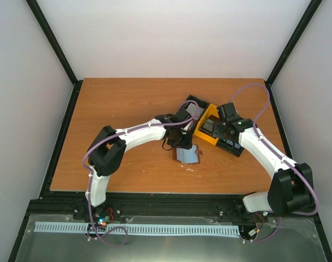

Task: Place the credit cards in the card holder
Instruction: Adjust the card holder at the center of the board.

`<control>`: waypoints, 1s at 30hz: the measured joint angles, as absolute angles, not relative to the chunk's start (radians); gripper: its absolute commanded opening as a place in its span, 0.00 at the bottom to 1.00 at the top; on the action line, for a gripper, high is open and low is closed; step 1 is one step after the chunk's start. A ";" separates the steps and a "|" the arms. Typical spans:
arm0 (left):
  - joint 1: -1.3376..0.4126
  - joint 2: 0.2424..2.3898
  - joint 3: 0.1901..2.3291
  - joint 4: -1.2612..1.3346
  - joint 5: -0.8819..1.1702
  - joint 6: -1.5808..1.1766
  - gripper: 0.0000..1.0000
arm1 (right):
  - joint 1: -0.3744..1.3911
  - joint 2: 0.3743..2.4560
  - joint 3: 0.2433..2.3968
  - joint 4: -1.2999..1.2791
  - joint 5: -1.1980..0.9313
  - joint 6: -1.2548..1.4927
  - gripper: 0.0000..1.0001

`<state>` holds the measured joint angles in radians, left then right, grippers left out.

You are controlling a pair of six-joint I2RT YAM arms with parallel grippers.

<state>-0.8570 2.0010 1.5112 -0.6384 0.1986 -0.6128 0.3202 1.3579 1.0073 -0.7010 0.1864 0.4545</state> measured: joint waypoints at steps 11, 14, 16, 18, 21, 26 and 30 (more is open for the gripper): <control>-0.898 2.074 1.564 -0.775 0.204 -0.733 0.51 | 0.320 1.332 0.995 -0.714 0.187 0.443 0.62; -0.899 2.095 1.560 -0.785 0.197 -0.773 0.54 | 0.320 1.324 0.991 -0.714 0.183 0.435 0.62; -0.899 2.116 1.568 -0.797 0.180 -0.796 0.56 | 0.320 1.322 0.991 -0.713 0.179 0.432 0.62; -0.899 2.136 1.608 -0.825 0.158 -0.812 0.56 | 0.320 1.322 0.991 -0.714 0.175 0.429 0.62; -0.899 2.170 1.663 -0.872 0.102 -0.838 0.57 | 0.320 1.322 0.999 -0.716 0.170 0.424 0.63; -0.907 2.176 1.664 -0.912 0.015 -0.854 0.59 | 0.319 1.321 1.056 -0.720 0.169 0.407 0.63; -0.908 2.130 1.583 -0.897 -0.057 -0.844 0.59 | 0.301 1.317 1.102 -0.721 0.169 0.404 0.63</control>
<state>-0.9077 2.1300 1.5826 -0.8970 -0.0566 -0.8436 0.3008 1.3170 1.1023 -0.7208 0.1692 0.4042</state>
